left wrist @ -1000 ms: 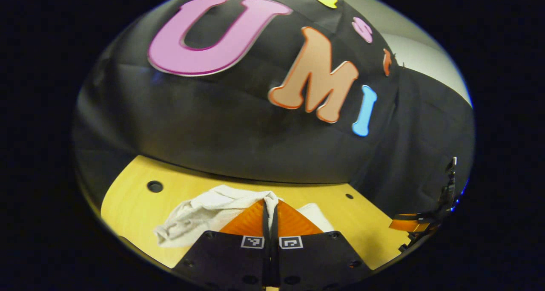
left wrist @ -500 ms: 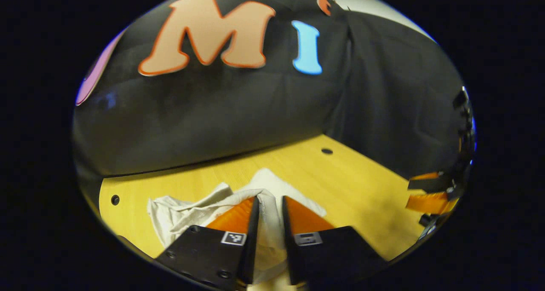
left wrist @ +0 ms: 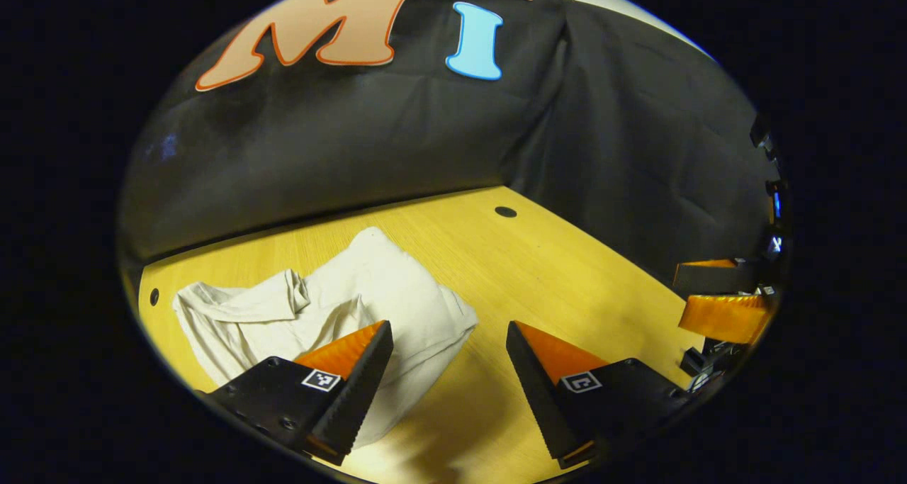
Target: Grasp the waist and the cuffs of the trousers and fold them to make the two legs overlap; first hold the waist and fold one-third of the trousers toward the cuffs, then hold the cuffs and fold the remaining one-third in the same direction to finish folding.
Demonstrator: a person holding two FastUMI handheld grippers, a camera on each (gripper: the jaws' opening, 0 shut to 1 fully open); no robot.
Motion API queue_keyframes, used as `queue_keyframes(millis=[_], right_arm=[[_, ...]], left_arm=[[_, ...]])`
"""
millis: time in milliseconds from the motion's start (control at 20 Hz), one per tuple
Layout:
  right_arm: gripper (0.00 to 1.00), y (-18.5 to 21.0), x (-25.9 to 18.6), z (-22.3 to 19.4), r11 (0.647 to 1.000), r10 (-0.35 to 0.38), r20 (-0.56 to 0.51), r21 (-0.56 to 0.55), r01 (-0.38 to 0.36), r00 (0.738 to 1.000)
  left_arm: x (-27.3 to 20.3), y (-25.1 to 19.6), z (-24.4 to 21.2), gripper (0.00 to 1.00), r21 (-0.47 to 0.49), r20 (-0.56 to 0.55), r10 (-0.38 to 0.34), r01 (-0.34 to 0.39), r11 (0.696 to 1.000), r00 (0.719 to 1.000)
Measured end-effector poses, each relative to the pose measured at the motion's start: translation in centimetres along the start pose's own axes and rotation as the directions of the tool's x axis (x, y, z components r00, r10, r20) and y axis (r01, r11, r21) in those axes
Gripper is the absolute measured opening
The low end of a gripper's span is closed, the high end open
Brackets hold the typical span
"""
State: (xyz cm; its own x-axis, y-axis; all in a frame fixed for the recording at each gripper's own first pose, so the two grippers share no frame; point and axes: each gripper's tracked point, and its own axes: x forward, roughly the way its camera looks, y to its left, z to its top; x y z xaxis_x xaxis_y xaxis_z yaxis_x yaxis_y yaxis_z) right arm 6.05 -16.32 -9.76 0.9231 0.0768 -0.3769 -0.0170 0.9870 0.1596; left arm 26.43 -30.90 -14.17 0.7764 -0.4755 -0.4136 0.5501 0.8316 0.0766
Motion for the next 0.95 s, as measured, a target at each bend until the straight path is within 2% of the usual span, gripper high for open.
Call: queue_keyframes(millis=[300, 350, 400, 650, 950], right_arm=[[0.96, 2.3, -2.1, 1.6, 0.999, 0.044, 0.07, 0.017, -0.045, 0.997], [0.92, 2.8, -2.5, 1.8, 0.998, 0.059, 0.084, 0.018, -0.061, 0.995], [0.96, 3.4, -2.9, 1.7, 0.997, 0.069, 0.094, 0.015, -0.071, 0.993], [0.96, 5.4, -5.4, 0.6, 0.995, 0.101, 0.111, 0.004, -0.102, 0.989], [0.96, 6.2, -8.5, 0.0, 0.994, 0.107, 0.144, 0.007, -0.109, 0.984]], left_arm=[[-7.7, 2.1, 2.4, 0.95, -0.031, 0.094, 0.14, -0.137, 0.99, 0.986], [-9.0, 2.7, 2.1, 0.96, -0.045, 0.091, 0.164, -0.16, 0.986, 0.982], [-10.2, 3.1, 1.7, 0.95, -0.065, 0.087, 0.182, -0.176, 0.982, 0.98], [-15.2, 5.0, -0.8, 0.96, -0.214, 0.066, 0.263, -0.244, 0.946, 0.962], [-20.0, 5.8, -4.6, 0.96, -0.244, 0.021, 0.326, -0.312, 0.918, 0.945]])
